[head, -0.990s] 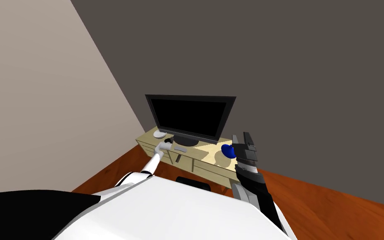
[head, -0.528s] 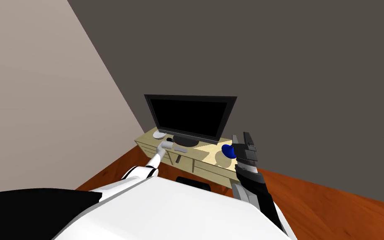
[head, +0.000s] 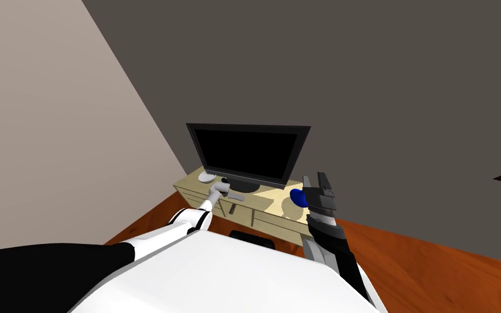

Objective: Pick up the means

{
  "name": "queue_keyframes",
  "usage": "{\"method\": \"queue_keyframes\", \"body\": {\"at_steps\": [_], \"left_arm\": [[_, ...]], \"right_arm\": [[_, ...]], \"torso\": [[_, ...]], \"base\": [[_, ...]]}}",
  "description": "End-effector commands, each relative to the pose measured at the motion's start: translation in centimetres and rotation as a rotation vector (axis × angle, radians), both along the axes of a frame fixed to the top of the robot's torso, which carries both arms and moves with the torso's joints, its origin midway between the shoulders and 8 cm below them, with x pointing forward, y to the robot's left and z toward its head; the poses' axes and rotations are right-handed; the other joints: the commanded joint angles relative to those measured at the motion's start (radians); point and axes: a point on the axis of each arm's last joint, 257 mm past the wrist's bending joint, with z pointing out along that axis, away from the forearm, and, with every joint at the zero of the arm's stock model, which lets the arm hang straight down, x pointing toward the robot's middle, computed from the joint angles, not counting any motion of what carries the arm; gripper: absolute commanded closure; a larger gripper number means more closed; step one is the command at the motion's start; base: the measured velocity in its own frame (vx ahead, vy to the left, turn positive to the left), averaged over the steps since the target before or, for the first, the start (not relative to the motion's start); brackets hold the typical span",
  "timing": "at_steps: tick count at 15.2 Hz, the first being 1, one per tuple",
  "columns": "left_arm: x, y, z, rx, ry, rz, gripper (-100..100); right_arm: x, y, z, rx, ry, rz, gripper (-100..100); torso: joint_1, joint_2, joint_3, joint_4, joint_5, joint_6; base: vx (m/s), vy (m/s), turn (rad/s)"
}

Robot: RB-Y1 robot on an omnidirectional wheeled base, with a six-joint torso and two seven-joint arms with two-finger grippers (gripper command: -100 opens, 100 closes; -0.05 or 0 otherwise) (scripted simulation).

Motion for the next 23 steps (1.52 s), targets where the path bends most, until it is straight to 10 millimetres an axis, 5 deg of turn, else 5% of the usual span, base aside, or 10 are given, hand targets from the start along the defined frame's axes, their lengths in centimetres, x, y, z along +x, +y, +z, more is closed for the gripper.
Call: {"method": "queue_keyframes", "body": {"at_steps": [1,7,20,23], "left_arm": [[-1.2,-0.8,-1.0,-0.017,0.065,0.003,-100],[-2.9,-3.1,-2.1,-0.052,0.173,0.000,-100],[-7.9,-11.6,-3.5,-0.149,0.430,-0.058,-100],[-8.1,-10.8,-4.6,-0.141,0.412,-0.051,-100]], "right_arm": [[0.0,0.0,0.0,0.000,0.000,0.000,0],[0.0,0.0,0.0,0.000,0.000,0.000,0],[0.0,0.0,0.0,0.000,0.000,0.000,0],[0.0,0.0,0.0,0.000,0.000,0.000,0]], "torso": [[0.000,0.000,0.000,0.000,0.000,0.000],[0.000,0.000,0.000,0.000,0.000,0.000],[-0.001,-0.001,0.000,0.000,0.000,0.000],[-0.002,0.000,0.000,0.000,0.000,-0.001]], "base": [[0.037,0.034,-0.044],[0.029,0.027,-0.027],[0.044,0.021,-0.031],[0.035,0.002,-0.009]]}}
